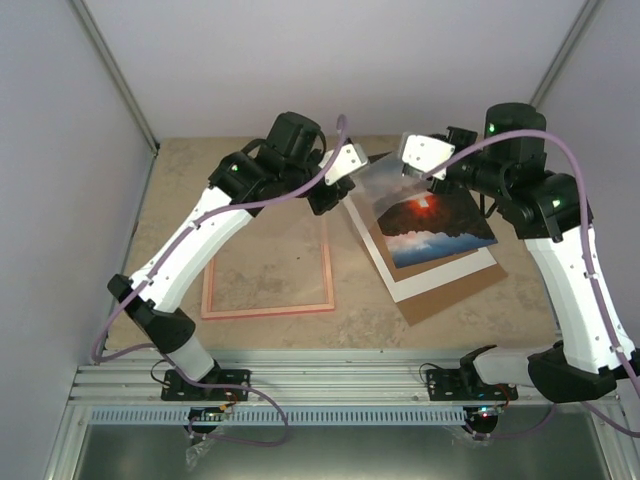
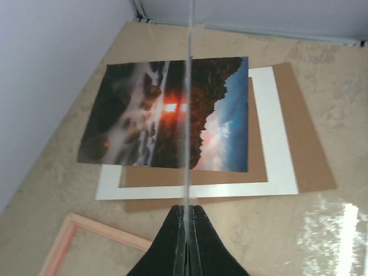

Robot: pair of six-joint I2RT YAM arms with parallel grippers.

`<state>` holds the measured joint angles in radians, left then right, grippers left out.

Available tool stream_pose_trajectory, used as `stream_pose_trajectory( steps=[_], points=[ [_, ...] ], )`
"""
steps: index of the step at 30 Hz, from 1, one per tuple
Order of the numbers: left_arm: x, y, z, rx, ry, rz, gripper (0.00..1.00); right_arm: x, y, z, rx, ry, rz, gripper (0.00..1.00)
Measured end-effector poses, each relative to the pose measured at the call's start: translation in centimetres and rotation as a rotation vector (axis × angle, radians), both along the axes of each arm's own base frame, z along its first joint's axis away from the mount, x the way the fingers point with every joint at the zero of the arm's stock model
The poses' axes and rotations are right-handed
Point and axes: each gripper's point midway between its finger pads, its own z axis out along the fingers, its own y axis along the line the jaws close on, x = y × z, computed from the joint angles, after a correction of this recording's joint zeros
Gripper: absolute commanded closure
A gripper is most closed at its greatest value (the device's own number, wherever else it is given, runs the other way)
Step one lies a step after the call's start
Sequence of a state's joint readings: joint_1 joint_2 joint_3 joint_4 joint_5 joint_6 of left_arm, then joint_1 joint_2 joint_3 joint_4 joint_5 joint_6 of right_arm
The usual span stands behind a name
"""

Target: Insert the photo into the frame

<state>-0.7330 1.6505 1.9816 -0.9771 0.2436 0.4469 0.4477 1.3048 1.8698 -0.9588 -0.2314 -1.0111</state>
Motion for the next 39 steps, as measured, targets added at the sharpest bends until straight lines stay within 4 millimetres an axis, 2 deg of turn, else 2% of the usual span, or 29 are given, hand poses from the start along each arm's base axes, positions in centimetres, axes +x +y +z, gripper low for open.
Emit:
stream_pose_trajectory(
  steps=[1, 2, 4, 5, 9, 14, 16, 18, 21, 23, 24, 26, 27, 28, 30, 34, 36, 39],
  points=[
    [-0.1, 0.2, -0.3, -0.01, 0.019, 0.011, 1.0, 0.3, 0.0, 0.0, 0.012, 0.003, -0.009, 0.38],
    [-0.2, 0.4, -0.5, -0.026, 0.044, 0.022, 1.0, 0.5, 0.0, 0.0, 0.025, 0.004, -0.022, 0.24],
    [-0.2, 1.0, -0.3, -0.079, 0.089, 0.046, 1.0, 0.9, 0.0, 0.5, 0.062, 0.003, -0.043, 0.06],
    [-0.1, 1.6, -0.1, -0.115, 0.113, 0.065, 1.0, 1.1, 0.0, 0.8, 0.086, 0.004, -0.056, 0.03],
    [-0.1, 3.4, 1.6, -0.268, 0.191, 0.117, 1.0, 1.7, -1.0, 2.5, 0.216, 0.019, -0.115, 0.02],
    [-2.6, 3.0, 5.2, -0.498, 0.317, 0.053, 1.0, 2.7, -3.6, 5.2, 0.408, 0.041, -0.191, 0.02],
    [-2.9, 3.7, 5.8, -0.585, 0.377, 0.047, 1.0, 3.2, -5.2, 6.6, 0.487, 0.042, -0.222, 0.02],
    [-2.5, 4.9, 4.9, -0.648, 0.445, 0.075, 1.0, 3.7, -6.8, 7.6, 0.562, 0.042, -0.251, 0.02],
    [-0.3, 7.0, 1.4, -0.678, 0.539, 0.181, 1.0, 4.2, -7.5, 7.5, 0.626, 0.072, -0.254, 0.02],
    [1.4, 8.4, -2.5, -0.663, 0.608, 0.272, 1.0, 4.6, -7.3, 6.2, 0.644, 0.117, -0.247, 0.02],
    [2.4, 9.2, -5.2, -0.642, 0.654, 0.329, 1.0, 4.9, -7.1, 5.2, 0.651, 0.148, -0.244, 0.02],
    [3.7, 10.3, -9.5, -0.596, 0.721, 0.417, 1.0, 5.8, -6.6, 2.7, 0.658, 0.222, -0.24, 0.02],
    [4.3, 10.9, -11.6, -0.566, 0.748, 0.458, 1.0, 6.3, -6.3, 0.5, 0.66, 0.281, -0.241, 0.02],
    [4.9, 11.5, -13.6, -0.535, 0.772, 0.499, 1.0, 6.5, -6.2, -0.2, 0.66, 0.3, -0.243, 0.02],
    [5.8, 12.8, -16.9, -0.479, 0.802, 0.568, 1.0, 7.2, -5.7, -3.4, 0.665, 0.379, -0.245, 0.02],
    [7.9, 16.0, -21.5, -0.398, 0.811, 0.69, 1.0, 7.7, -4.9, -9.7, 0.673, 0.542, -0.252, 0.05],
    [8.9, 17.9, -23.1, -0.383, 0.811, 0.739, 1.0, 7.7, -4.5, -12.5, 0.678, 0.62, -0.253, 0.08],
    [9.5, 19.7, -25.9, -0.334, 0.838, 0.781, 1.0, 7.8, -3.9, -15.7, 0.692, 0.713, -0.25, 0.12]
  ],
)
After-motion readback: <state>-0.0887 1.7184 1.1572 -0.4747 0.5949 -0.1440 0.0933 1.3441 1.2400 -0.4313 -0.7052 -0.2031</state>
